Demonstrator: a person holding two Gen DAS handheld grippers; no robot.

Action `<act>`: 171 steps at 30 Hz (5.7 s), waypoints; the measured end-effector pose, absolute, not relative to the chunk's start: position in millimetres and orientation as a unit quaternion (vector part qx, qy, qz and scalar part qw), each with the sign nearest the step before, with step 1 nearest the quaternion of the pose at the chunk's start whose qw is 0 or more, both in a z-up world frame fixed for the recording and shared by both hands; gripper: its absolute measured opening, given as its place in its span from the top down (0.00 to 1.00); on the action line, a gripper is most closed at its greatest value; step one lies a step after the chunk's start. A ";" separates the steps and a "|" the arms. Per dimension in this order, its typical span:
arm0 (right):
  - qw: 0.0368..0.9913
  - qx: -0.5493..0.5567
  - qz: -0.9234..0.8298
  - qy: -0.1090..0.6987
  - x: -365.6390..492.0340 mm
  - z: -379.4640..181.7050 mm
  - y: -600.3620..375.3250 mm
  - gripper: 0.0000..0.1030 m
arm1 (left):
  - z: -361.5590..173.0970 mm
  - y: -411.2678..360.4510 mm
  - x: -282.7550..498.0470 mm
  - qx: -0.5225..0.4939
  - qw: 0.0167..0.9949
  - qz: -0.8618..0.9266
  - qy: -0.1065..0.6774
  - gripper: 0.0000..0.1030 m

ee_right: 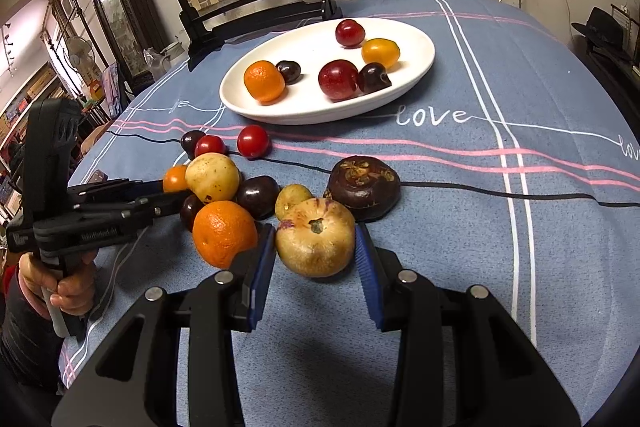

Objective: Organize fruits
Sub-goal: 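Grasp a mandarin orange with the left tool while the right tool grasps a pale brown pear, then carry both fruits over the white plate and open both tools to release, then grasp a mandarin orange with the right tool while the left tool grasps a pale yellow pear, then carry both fruits over the white plate and open both tools to release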

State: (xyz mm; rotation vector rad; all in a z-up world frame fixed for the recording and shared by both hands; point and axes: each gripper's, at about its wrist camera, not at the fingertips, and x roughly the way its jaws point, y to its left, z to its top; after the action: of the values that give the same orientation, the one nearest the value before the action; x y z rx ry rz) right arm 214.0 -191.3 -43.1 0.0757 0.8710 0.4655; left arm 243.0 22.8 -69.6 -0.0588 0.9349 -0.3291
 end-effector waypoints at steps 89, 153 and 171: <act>0.849 -0.082 0.298 0.429 211.4 -49.3 -120.8 0.57 | -7.8 71.2 251.5 -0.033 0.935 0.064 0.347 0.08; 0.916 0.089 0.221 0.321 285.4 3.5 -187.1 0.58 | 3.6 5.5 303.0 -0.019 0.934 -0.126 0.334 0.64; 0.905 0.062 0.217 0.362 364.5 -13.9 -145.3 0.48 | -23.2 23.9 377.2 -0.028 0.917 -0.027 0.396 0.52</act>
State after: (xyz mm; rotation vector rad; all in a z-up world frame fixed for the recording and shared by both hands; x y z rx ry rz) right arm 364.5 -145.3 -13.9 0.1276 0.7473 0.4486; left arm 377.2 23.9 -23.2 -0.0576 0.8150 -0.0555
